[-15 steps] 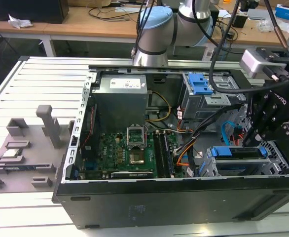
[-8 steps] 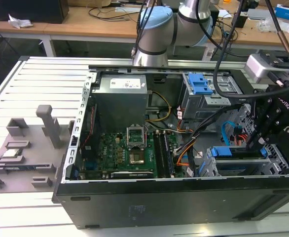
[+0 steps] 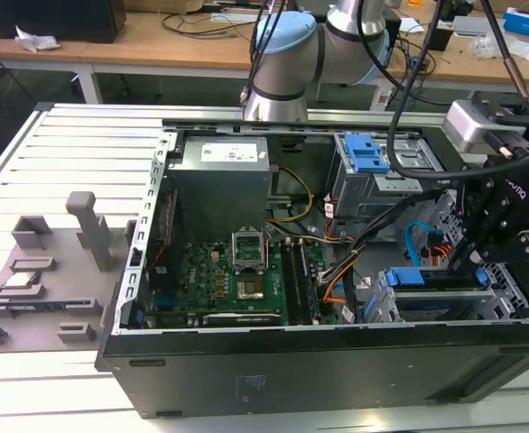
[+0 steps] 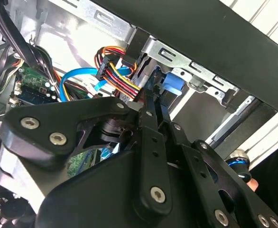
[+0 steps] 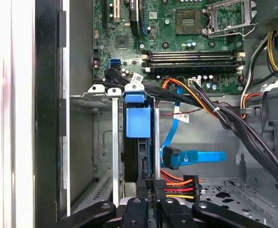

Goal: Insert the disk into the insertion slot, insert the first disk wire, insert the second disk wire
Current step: 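Insert the first disk wire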

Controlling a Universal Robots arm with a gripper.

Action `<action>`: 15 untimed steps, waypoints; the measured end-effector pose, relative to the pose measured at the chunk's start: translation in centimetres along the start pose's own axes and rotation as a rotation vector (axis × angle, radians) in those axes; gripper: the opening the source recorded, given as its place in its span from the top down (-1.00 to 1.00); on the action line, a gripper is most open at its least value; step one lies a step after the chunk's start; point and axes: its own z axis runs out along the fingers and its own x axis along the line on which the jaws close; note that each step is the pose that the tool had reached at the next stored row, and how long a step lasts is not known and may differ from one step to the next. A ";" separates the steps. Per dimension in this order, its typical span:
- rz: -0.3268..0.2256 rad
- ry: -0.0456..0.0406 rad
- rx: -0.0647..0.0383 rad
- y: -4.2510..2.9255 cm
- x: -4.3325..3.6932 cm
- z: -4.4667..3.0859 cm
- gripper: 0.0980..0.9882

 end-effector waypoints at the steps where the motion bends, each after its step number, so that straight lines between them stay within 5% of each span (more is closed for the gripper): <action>1: 0.001 0.0000 0.000 0.01 0.00 0.01 0.84; 10: 0.002 0.0012 0.000 -0.01 0.02 0.67 0.84; 12: 0.002 0.0022 0.000 -0.01 0.02 0.67 0.67; 13: 0.002 0.0025 0.000 -0.01 0.03 0.58 0.67; 15: 0.002 0.0025 0.000 0.06 0.07 -1.00 0.67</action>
